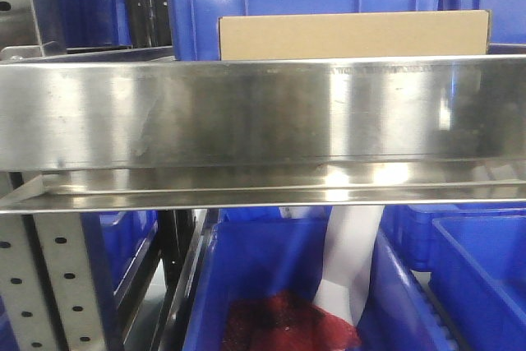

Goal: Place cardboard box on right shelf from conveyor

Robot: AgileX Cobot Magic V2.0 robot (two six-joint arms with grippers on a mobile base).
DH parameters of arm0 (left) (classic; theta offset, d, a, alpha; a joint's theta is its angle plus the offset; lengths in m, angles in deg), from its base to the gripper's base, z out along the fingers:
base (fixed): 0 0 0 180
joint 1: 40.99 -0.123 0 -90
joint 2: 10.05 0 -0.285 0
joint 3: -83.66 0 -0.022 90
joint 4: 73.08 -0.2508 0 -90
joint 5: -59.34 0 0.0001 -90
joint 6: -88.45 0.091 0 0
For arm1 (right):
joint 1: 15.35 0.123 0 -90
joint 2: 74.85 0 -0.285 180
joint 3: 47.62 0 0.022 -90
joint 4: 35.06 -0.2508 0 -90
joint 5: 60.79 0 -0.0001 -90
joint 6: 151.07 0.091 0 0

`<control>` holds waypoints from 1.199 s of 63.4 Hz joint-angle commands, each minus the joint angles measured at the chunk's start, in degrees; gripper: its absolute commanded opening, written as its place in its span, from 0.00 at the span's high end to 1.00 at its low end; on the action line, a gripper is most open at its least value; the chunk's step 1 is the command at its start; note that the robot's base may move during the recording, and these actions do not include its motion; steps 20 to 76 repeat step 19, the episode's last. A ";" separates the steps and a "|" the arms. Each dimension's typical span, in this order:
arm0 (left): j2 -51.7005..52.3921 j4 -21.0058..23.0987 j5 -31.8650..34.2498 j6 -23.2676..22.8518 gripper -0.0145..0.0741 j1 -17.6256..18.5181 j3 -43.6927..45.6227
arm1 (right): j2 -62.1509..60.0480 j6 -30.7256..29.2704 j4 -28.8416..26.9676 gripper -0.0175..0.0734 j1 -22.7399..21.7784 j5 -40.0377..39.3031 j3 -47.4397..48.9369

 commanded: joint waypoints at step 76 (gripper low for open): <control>0.69 0.27 4.58 -0.29 0.97 0.11 0.16 | -0.79 -0.63 -0.03 0.74 -0.24 -5.26 0.24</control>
